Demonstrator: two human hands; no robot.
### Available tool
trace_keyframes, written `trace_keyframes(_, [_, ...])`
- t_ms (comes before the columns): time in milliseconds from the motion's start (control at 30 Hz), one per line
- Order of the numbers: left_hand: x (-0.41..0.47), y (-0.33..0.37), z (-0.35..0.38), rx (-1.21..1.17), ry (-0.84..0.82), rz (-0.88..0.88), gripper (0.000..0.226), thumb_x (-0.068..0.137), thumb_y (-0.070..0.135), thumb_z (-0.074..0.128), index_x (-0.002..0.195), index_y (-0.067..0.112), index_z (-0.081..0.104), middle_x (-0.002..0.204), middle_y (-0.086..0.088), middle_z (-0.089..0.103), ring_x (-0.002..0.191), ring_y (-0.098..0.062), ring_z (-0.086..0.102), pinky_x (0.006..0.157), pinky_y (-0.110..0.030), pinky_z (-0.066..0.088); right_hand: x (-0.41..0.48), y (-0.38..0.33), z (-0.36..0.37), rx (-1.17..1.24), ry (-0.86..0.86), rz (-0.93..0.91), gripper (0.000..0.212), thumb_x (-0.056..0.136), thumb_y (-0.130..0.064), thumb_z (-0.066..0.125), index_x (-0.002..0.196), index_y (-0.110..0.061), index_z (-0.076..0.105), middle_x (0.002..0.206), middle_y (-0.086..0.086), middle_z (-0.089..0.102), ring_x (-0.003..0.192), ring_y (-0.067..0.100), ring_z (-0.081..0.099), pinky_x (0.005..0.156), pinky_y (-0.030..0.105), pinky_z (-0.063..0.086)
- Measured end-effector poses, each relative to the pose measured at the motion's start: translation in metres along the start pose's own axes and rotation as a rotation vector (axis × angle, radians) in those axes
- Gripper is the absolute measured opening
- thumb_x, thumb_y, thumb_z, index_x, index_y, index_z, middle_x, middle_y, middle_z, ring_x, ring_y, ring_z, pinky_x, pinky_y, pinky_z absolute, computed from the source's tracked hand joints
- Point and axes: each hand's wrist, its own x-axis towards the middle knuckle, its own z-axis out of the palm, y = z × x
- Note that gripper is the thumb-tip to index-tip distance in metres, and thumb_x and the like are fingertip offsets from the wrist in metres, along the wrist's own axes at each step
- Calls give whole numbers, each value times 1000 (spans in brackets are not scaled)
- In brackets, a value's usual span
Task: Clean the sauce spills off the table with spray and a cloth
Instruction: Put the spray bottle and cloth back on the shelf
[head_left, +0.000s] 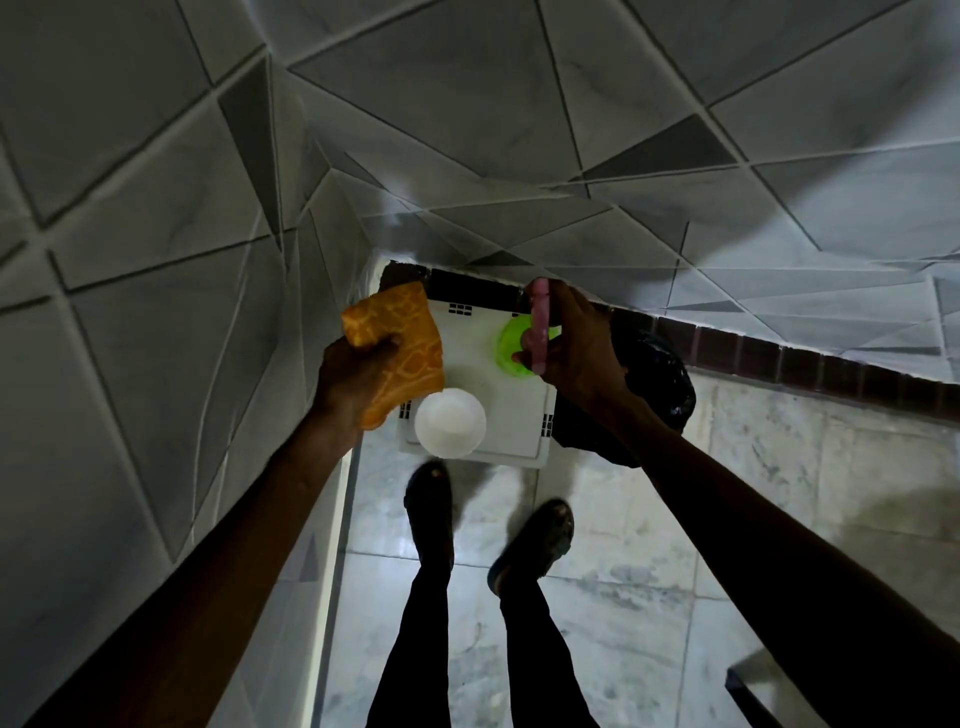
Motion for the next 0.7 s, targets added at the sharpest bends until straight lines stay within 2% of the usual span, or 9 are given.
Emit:
trace_keyframes(67, [2,-3,-8,-3,20,7,27,89,23,71,113,18,62,113,-5,65,108,-27,62,97,-43,50,7,-8,10,28,-5,-6,82,65,-23,91,136,-15,52,119,10,64,100,30,66,78,55,60])
trace_keyframes(133, [2,-5,-16,-1,38,1,30,87,30,73,113,22,62,113,-3,65,106,-25,62,96,-43,50,14,-19,20,44,-10,-11,79,66,-20,92,134,-16,51,119,10,63,102,31,66,80,54,60])
trace_keyframes(267, [0,-16,-31,-34,76,-19,36,85,33,74,115,19,62,109,-3,64,101,-25,62,89,-39,51,24,-43,39,14,-5,-75,71,71,-12,88,133,-4,53,118,13,63,100,28,65,79,41,59])
trace_keyframes(367, [0,-23,-39,-50,90,-23,33,85,32,74,113,19,62,106,-1,63,98,-23,62,85,-36,49,29,-52,51,8,-21,-111,73,71,-11,86,135,-4,52,115,13,61,94,25,65,73,42,59])
trace_keyframes(433, [1,-26,-43,-49,106,-24,42,85,33,74,121,14,62,109,-1,62,100,-23,60,89,-38,49,31,-55,54,15,-28,-115,72,70,-9,87,134,-4,53,115,13,61,90,22,64,73,42,58])
trace_keyframes(500, [3,-26,-45,-34,118,-26,49,86,34,73,127,11,59,109,-2,59,100,-22,57,91,-40,49,32,-57,56,17,-27,-132,68,73,-9,86,132,-1,54,116,15,62,93,19,61,74,35,53])
trace_keyframes(600, [6,-29,-50,-55,111,-12,48,87,33,73,127,11,59,109,-1,60,102,-24,58,93,-41,49,30,-59,59,12,-33,-144,66,76,-9,84,134,1,53,120,17,61,99,17,57,79,24,45])
trace_keyframes(700, [7,-32,-52,-69,87,-14,48,86,33,73,127,11,59,110,-1,61,102,-23,58,93,-41,49,30,-56,60,-4,-49,-120,73,75,-10,87,137,2,50,125,18,60,107,25,60,83,24,46])
